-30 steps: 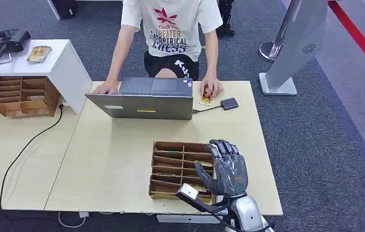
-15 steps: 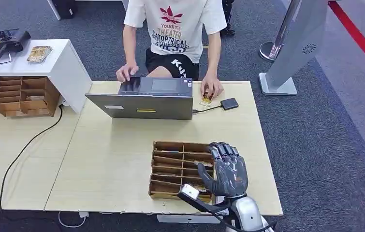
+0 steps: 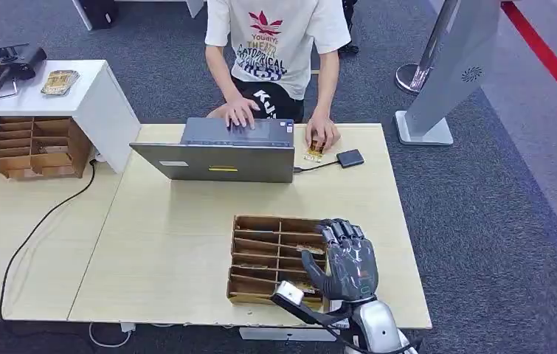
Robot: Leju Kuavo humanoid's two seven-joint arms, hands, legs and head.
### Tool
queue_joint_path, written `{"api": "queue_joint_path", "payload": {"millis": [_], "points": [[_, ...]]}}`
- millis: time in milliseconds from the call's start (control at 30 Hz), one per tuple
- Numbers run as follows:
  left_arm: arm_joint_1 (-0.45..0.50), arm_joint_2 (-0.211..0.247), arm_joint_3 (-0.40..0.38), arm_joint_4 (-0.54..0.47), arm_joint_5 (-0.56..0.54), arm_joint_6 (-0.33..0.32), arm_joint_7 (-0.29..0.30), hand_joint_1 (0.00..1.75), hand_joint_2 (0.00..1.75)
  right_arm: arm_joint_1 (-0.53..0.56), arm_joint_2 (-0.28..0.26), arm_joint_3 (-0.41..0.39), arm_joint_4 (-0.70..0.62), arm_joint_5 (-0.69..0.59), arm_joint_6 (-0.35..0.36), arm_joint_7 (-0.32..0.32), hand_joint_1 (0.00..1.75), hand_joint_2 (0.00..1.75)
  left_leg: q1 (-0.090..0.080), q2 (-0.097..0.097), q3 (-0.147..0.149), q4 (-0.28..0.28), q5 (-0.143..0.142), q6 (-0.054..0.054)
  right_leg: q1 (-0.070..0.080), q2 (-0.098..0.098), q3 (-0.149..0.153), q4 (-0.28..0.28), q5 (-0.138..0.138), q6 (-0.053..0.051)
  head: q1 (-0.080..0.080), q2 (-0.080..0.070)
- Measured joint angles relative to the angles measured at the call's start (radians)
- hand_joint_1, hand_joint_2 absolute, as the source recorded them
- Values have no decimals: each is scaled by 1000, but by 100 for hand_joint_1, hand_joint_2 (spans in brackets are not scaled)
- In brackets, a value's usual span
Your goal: Pass the card to the sensor for recognition and then transmit it.
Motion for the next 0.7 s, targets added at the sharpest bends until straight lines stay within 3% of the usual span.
{"api": "queue_joint_path", "payload": {"millis": [400, 500, 533, 700], "points": [[0, 0, 0, 0, 1, 1, 0, 0, 175, 7, 0, 0, 11, 0, -1, 0, 77, 175, 0, 0, 0, 0, 0, 0, 0, 0, 0, 0, 0, 0, 0, 0], [0, 0, 0, 0, 1, 1, 0, 0, 175, 7, 0, 0, 13, 0, -1, 0, 84, 175, 0, 0, 0, 0, 0, 0, 0, 0, 0, 0, 0, 0, 0, 0], [0, 0, 0, 0, 1, 1, 0, 0, 175, 7, 0, 0, 15, 0, 0, 0, 98, 175, 0, 0, 0, 0, 0, 0, 0, 0, 0, 0, 0, 0, 0, 0], [0, 0, -1, 0, 3, 1, 0, 0, 175, 7, 0, -1, 28, -3, 8, 0, 87, 175, 0, 0, 0, 0, 0, 0, 0, 0, 0, 0, 0, 0, 0, 0]]}}
